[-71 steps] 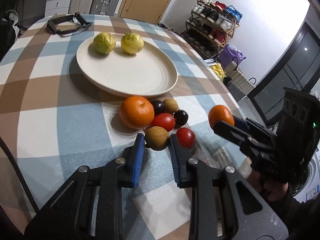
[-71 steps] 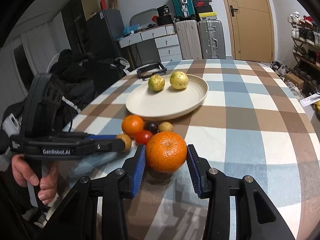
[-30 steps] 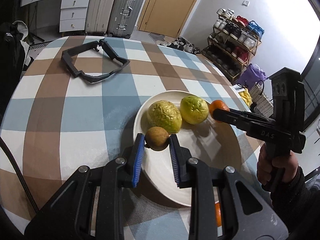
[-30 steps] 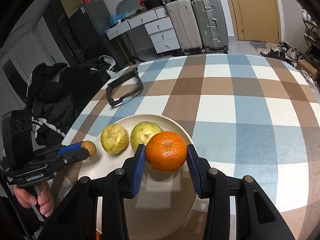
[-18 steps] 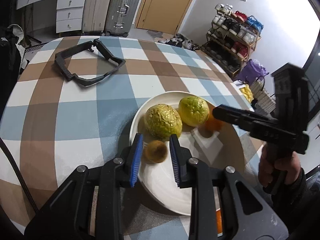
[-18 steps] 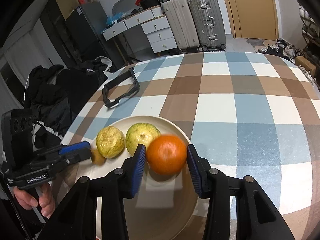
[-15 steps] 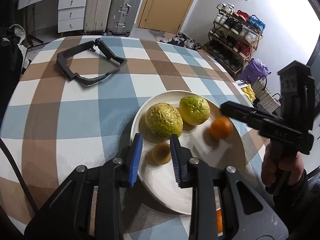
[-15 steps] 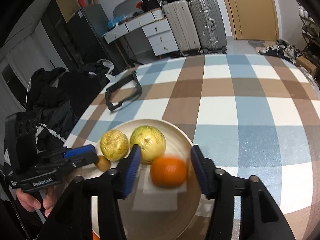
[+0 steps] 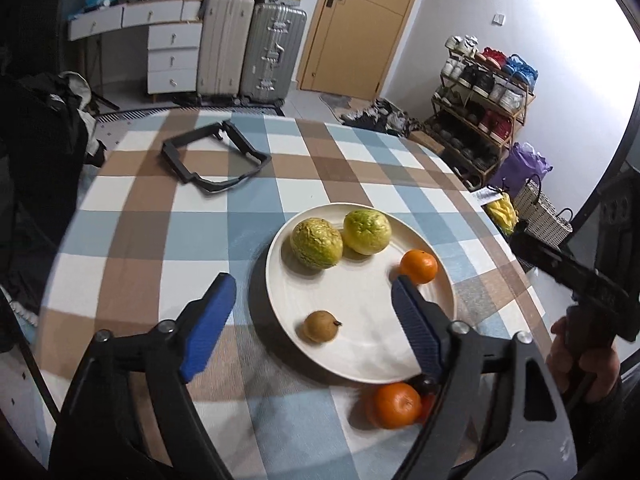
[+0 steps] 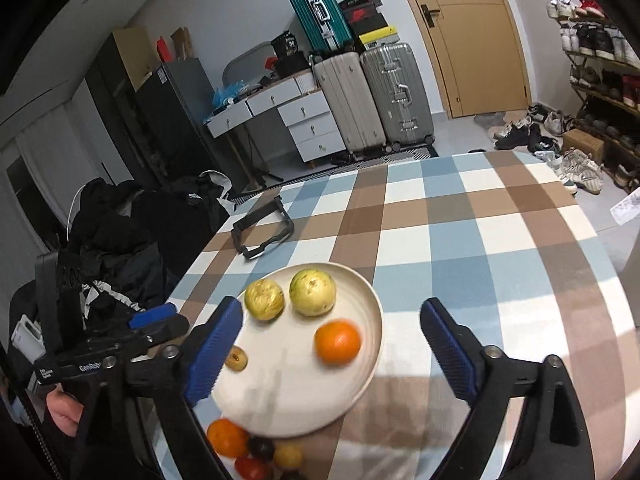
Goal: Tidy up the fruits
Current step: 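Place the kiwi and the orange on the plate and open both tools, then move both tools back toward the remaining fruits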
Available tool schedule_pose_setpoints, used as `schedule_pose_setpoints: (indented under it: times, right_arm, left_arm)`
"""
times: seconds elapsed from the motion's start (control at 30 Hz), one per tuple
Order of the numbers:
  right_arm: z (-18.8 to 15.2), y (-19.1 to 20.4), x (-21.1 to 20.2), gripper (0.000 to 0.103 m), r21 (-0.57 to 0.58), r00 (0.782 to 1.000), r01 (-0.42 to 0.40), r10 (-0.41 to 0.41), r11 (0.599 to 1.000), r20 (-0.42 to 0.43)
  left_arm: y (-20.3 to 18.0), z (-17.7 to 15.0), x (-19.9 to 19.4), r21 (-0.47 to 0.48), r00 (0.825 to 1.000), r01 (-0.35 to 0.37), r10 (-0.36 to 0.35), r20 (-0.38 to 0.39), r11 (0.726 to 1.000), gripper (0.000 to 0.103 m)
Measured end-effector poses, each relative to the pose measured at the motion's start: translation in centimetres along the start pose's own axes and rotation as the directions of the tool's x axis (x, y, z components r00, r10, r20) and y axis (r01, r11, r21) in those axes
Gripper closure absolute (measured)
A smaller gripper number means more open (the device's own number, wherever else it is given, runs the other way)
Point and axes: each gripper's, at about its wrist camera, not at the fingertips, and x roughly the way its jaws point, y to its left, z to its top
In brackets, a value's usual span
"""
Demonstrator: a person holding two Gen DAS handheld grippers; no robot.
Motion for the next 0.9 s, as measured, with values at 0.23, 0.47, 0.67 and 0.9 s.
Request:
schedule_pose_setpoints:
  times: [0.23,0.47,0.67,0.9]
  right_arm:
    - [-2.8,1.9,-4.3,0.002,-0.037,0.998,-0.022,0.024,0.999,0.051]
    - [-5.4,4.4,-8.1,0.0,-0.113,0.993,-0.018,0.031,0.993,0.117]
    - [-7.4,5.6,-10.5,0.0,-0.158,0.983,0.0,0.029,0.987,0.183]
    - [-9.6,5.6,-10.3,0.0,-0.158,0.991,0.03,-0.008,0.987,0.136]
  left_arm:
    - [-2.9,-2.0,-3.7,0.036,0.999,-0.032,0.031,0.014,0.999,0.02]
    - [-5.3,-3.9,-6.1,0.057,0.998,-0.043,0.041,0.038,0.997,0.01]
    - [-6.3,-5.6,-7.4,0.065,0.996,-0.071,0.067,0.057,0.995,0.001]
    - [-6.1,-8.2,-7.3,0.043,0.995,-0.096,0.094,0.044,0.994,0.001]
